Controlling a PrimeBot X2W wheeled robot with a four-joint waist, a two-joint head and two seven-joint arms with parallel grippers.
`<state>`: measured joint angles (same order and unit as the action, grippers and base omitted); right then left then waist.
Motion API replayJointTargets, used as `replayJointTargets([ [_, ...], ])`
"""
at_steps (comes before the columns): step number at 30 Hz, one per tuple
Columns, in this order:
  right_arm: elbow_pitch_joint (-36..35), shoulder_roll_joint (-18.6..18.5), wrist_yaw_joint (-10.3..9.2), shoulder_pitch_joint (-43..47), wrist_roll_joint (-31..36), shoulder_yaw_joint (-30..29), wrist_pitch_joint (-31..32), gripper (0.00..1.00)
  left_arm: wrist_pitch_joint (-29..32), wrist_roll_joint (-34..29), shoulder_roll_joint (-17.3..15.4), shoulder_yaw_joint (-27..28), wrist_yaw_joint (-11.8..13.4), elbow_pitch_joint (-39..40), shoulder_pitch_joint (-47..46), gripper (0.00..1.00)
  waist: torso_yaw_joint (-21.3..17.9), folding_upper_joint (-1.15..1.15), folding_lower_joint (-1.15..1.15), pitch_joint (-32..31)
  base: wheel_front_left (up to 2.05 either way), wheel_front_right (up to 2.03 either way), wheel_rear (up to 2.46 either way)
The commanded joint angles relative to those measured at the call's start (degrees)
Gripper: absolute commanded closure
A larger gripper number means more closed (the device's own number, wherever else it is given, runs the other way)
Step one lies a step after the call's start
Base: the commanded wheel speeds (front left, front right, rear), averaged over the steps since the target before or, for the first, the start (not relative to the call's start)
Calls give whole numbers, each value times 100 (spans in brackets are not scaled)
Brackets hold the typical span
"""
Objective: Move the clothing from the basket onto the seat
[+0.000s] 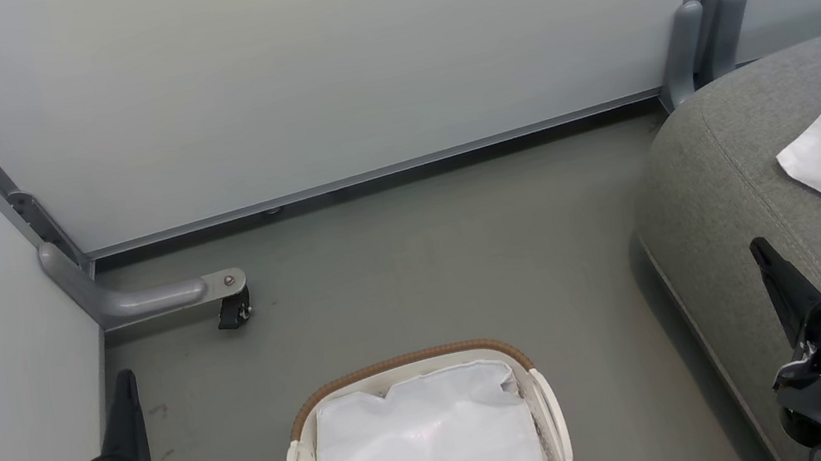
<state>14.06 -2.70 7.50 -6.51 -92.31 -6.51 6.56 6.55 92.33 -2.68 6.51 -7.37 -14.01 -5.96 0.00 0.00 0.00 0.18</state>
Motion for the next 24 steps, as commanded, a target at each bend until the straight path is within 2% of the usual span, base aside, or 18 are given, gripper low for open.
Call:
replayJointTargets([
  [1,-22,-34,-2,59,-19,-10,17,100,18,17,-38,12,-22,8,-56,100,0,0,0,0,0,0,0],
  [24,-21,-34,-2,59,-20,-10,17,100,17,17,-38,11,-22,8,-56,100,0,0,0,0,0,0,0],
])
